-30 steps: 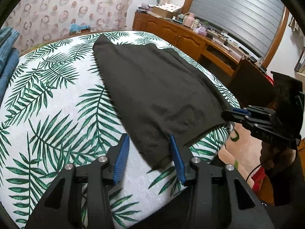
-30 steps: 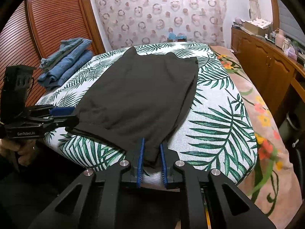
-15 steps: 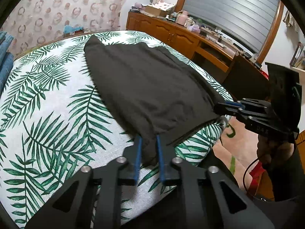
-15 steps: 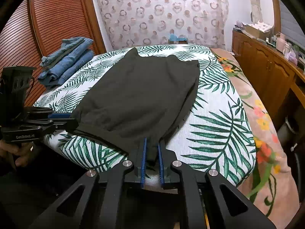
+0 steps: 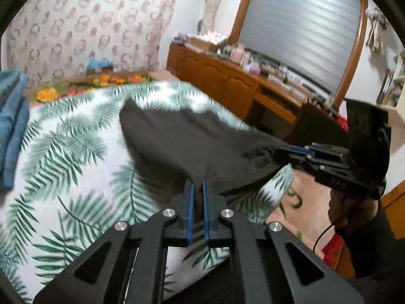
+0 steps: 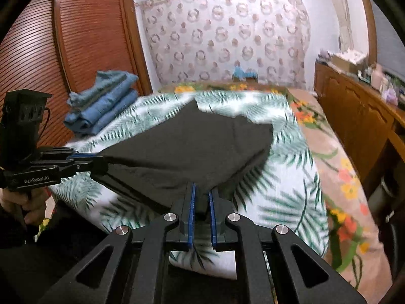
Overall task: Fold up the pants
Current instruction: 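Lift the held garment end with both tools and fold it over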
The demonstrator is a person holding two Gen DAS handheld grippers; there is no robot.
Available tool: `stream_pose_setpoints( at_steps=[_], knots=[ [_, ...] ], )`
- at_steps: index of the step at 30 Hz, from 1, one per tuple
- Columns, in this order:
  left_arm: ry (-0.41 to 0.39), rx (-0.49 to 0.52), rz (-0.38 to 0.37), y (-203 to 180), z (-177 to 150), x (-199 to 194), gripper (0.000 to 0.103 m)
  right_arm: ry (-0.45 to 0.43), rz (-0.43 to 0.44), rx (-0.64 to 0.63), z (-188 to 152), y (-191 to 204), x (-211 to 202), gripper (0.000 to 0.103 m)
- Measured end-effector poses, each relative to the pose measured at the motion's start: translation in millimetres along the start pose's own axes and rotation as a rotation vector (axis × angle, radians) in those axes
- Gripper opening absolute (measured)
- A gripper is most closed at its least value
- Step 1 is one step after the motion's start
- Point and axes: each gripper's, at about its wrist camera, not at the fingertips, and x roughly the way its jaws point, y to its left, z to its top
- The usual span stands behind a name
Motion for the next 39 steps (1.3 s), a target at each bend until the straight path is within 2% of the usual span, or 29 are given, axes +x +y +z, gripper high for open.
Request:
stream_pose_setpoints(
  at_steps=[3,9,18,22,27,32,39],
  knots=[
    [-0.079,-0.011,-0.018,-1.1,23.2,-20.6,0.007,-0.056,-0.004,-0.026,17.1,7.1,-12.0,0.009],
    [-0.202,0.023,0.003,-6.5,60.9,-58.0,0.007,-0.178,0.014,-0.069,50.7,21.9,-40.0,0.009],
    [-0.319,0.083,0.071,0.8,97.3,-110.4,0.007,-0.300,0.025,-0.160,95.3,48.8,-59.6,0.009],
    [-0.362,0.109,0.120,8.7,113.3,-127.7,0.007,-0.327,0.034,-0.199,102.4,60.5,-49.9,0.009],
    [-0.382,0.129,0.213,28.9,126.9,-121.7,0.007,-0.306,0.034,-0.225,114.5,54.0,-17.2,0.009],
    [-0.349,0.110,0.270,61.7,145.9,-94.1,0.007,-0.256,0.032,-0.263,142.5,45.8,20.7,0.009],
    [-0.363,0.116,0.316,84.9,176.0,-75.6,0.007,-0.282,-0.055,-0.286,191.4,58.8,59.5,0.009]
  ],
)
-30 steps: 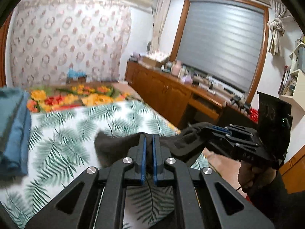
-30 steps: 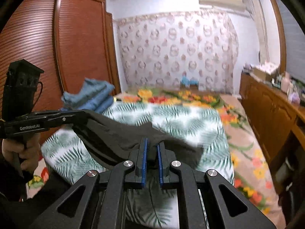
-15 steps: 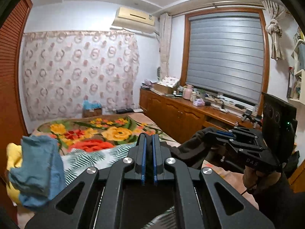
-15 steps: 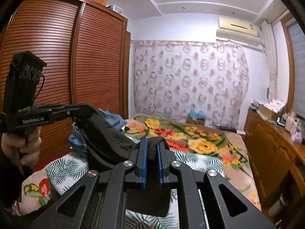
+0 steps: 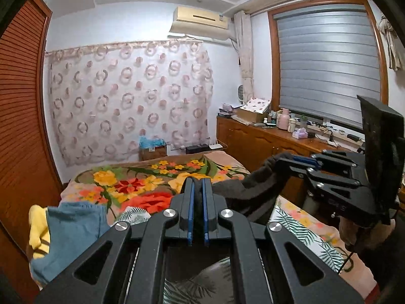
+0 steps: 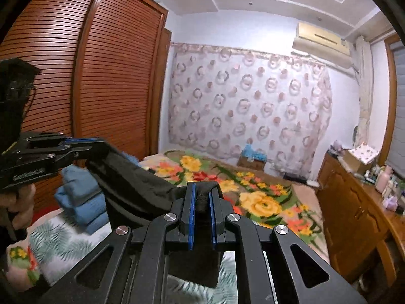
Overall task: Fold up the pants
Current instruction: 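Lift the held garment end with both tools and fold it over, then lower the folded end onto the garment with both tools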
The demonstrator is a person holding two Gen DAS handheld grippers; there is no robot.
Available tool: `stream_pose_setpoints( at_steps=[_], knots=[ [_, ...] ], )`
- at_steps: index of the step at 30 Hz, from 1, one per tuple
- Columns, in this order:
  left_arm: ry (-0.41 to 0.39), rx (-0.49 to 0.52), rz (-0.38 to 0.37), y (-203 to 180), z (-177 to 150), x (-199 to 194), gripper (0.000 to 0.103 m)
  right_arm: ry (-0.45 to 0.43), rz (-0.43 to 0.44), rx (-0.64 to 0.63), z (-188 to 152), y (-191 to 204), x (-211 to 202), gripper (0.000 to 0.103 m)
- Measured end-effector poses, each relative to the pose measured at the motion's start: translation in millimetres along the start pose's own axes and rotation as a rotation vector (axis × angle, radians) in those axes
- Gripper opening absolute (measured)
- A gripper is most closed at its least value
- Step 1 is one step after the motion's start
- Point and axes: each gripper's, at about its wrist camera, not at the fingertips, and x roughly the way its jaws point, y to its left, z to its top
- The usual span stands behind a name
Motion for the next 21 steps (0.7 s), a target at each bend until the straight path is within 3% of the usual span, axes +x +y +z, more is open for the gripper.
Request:
stream_pose_setpoints(
  at_steps=[2,8,13,17,21],
  knots=[
    [0.029,-0.004,0.005,5.1,-2.3,10.2,0.007,0.024,-0.033,0.008,-1.6,1.9,12.2,0.009],
    [0.117,-0.015,-0.004,6.4,-40.6,12.8,0.007,0.096,0.009,0.022,-32.9,22.8,30.0,0.009],
    [0.153,0.005,-0.026,-9.0,-63.3,-2.4,0.007,0.137,0.053,0.015,-53.5,40.8,19.8,0.009],
    [0.172,0.017,-0.036,-21.0,-71.2,-10.2,0.007,0.152,0.079,0.000,-56.4,44.5,7.3,0.009],
    [0.195,0.019,-0.048,-29.8,-76.2,-9.7,0.007,0.165,0.094,-0.005,-55.4,19.5,3.5,0.009]
  ],
)
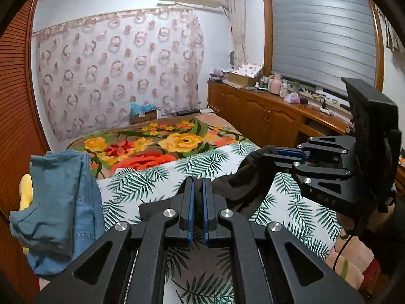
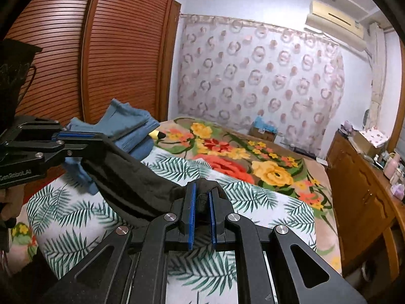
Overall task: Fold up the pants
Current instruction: 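Lower the folded end onto the garment with both tools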
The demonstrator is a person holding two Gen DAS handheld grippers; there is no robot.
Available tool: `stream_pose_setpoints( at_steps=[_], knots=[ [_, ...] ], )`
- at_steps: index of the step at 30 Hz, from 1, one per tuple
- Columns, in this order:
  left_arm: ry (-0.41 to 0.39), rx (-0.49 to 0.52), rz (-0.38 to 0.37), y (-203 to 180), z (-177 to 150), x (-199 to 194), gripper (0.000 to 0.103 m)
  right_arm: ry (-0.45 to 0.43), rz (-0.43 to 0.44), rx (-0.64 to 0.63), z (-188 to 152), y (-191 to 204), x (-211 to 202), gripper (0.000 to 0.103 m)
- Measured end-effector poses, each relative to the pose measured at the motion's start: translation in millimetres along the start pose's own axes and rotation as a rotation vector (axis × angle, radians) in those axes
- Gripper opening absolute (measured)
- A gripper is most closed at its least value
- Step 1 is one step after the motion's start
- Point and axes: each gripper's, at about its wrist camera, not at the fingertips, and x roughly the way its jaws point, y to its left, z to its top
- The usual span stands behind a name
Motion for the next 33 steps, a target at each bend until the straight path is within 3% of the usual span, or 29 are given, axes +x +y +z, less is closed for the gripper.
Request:
stream_pose_setpoints(
  at_steps=[14,33],
  knots=[
    [0.047,0.012,-0.018,-17.4,-27.1,-10.0,0.007,0.062,0.048,0.042,-19.6,-4.8,-5.7,0.009],
    [0.103,-0.071,-0.065,-28.6,-104.6,-29.1,0.007,0.125,0.121,0.114,-61.9,7.4,-27.4,0.009]
  ],
)
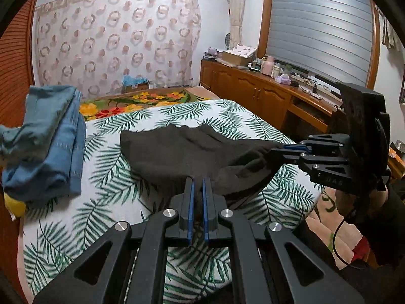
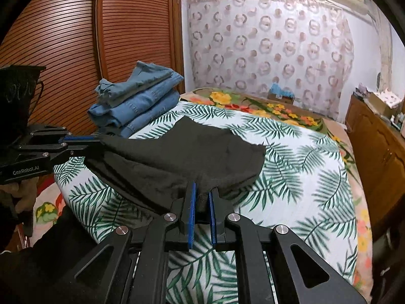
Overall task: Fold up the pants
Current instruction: 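Lower the folded end onto the garment with both tools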
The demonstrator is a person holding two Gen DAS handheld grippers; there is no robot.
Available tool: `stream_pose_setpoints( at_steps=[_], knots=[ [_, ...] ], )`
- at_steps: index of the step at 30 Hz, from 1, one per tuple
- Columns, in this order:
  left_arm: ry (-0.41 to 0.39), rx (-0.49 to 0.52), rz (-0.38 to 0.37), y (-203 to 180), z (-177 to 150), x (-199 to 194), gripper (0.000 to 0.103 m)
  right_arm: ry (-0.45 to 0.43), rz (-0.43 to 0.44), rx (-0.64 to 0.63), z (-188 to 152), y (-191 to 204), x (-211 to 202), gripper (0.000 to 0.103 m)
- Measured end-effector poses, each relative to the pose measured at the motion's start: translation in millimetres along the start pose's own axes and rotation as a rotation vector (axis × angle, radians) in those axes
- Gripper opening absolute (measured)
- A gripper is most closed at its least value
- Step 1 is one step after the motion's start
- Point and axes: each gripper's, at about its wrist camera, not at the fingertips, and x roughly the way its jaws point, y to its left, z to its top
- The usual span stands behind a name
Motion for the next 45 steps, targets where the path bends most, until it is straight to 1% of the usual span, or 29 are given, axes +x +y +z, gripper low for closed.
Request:
stream_pose_setpoints(
  at_steps=[3,10,14,24,37,41,45],
  knots=[
    [0.001,-0.016,-0.004,0.1,-5.7,-2.3,0.007,0.006,0.006,0.006,-4.2,1.7,-1.7,0.009],
    [-0.019,-0.029,-0.010,-0.7,-7.9,-9.9,0.007,0.002,0.011,0.006,-8.8,5.5,-10.4,0.009],
    [-0.029,-0.013,-0.008,-5.5,-9.1,-15.1,0.007,-0.005,0.013,0.012,-11.2,6.2,-17.1,0.009],
    [-0.047,-0.015,-0.033,-11.0,-7.5,-28.8,0.007,-0.028,0.017,0.014,-18.1,8.2,-34.5,0.009],
    [-0.093,0.026,-0.065,-30.4,-1.6,-56.7,0.007,-0.071,0.026,-0.004,-23.9,13.8,-65.9,0.009],
    [-0.086,0.023,-0.062,-28.8,-2.5,-54.6,0.007,-0.076,0.023,0.001,-24.9,12.0,-66.4,0.009],
    [-0.043,0.004,-0.056,-21.7,-6.0,-40.0,0.007,-0.058,0.015,0.011,-25.3,8.9,-55.0,0.009]
  ],
)
